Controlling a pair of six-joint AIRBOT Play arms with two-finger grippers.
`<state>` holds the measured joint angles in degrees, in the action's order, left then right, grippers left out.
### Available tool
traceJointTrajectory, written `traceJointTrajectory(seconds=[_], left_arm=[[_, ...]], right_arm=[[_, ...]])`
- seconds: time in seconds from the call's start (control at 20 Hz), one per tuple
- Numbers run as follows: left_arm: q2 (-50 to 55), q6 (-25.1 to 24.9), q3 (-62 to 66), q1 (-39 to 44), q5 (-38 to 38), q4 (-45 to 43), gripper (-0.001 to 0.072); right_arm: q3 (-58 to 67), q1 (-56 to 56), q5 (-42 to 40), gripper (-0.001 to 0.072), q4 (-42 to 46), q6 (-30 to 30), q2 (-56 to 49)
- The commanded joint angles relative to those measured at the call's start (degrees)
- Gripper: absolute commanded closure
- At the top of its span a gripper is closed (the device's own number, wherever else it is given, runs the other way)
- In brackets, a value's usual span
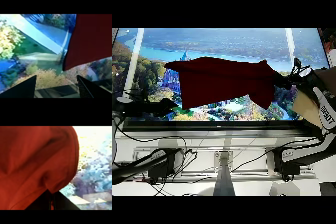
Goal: Fold the clothes and pants, and hang the long-sleeved shirts on hangers.
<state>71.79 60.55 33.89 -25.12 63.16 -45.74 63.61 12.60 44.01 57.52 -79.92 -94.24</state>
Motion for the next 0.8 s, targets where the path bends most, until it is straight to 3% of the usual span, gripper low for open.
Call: traceJointTrajectory(seconds=[0.0, 0.1, 0.15, 0.2, 0.3, 0.4, 0.55, 0.75], left_arm=[[0.2, -3.2, -3.4, 2.2, -3.2, 3.4, 0.0173], [1.2, -3.2, -3.8, 5.2, -9.1, 4.2, 0.0175], [2.1, -3.2, -3.8, 6.9, -10.6, 5.6, 0.0239], [3.0, -3.2, -3.8, 8.9, -11.7, 6.5, 0.0363], [4.6, -3.2, -3.8, 12.7, -15.2, 6.4, 0.0539], [5.4, -3.1, -3.8, 15.5, -19.2, 6.4, 0.0669], [5.1, -3.1, -1.0, 16.7, -19.6, 6.7, 0.069], [1.7, -3.2, 12.7, 14.8, -14.1, 6.8, 0.0691]], right_arm=[[0.0, -0.2, -0.3, 0.07, 0.1, 0.1, 0.0], [0.0, -0.2, -0.1, 0.07, 0.1, 0.1, 0.0], [0.0, -0.2, 0.0, 0.07, 0.1, 0.1, 0.0], [0.0, -0.2, 0.2, 0.07, 0.1, 0.1, 0.0], [0.0, -0.2, 0.5, 0.0701, 0.1, 0.1, 0.3], [0.1, -0.2, 1.1, 0.07, 0.1, 0.1, 1.4], [1.8, -0.2, 4.2, 0.0701, 1.9, 1.8, 4.9], [7.1, -0.2, 11.5, 0.0701, 3.3, 8.3, 13.2]])
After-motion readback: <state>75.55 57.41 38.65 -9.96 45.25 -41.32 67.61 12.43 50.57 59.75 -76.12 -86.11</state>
